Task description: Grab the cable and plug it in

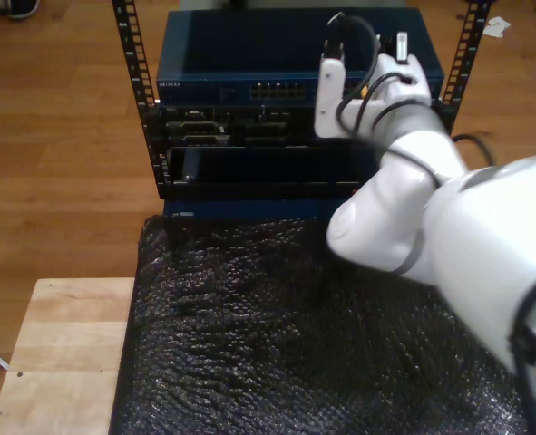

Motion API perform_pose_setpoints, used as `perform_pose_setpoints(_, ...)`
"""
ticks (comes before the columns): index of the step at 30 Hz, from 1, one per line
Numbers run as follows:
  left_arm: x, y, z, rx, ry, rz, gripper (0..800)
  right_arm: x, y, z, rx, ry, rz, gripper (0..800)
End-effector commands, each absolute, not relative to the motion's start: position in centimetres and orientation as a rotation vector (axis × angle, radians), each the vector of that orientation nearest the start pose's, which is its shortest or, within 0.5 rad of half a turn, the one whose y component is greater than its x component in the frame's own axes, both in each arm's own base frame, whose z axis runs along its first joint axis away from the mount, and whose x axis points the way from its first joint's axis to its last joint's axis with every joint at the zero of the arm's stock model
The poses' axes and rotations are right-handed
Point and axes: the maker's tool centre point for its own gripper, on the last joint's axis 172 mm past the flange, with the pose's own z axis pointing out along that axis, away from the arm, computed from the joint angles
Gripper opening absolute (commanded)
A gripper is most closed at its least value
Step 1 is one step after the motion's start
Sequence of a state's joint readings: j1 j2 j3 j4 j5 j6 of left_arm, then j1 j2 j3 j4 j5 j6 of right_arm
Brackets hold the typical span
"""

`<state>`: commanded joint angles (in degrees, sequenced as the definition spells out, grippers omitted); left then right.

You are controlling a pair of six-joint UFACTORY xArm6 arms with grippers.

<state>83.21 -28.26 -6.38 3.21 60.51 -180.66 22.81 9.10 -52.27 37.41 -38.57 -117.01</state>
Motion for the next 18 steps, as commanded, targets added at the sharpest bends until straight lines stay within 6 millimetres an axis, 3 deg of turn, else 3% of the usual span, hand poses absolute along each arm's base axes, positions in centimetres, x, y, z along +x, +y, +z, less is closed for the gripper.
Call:
perform_pose_setpoints(7,0.4,12.3,3.0,-2.270,2.631,-0.471,800,62.6,10.3,34.5,1.340,1.574,0.990,647)
perform_pose_setpoints(10,0.4,12.3,3.0,-2.272,2.630,-0.471,800,62.0,9.1,33.6,1.370,1.663,0.961,685)
perform_pose_setpoints(18,0.3,12.3,3.0,-2.274,2.628,-0.471,800,59.3,3.1,30.4,1.470,1.866,0.852,740)
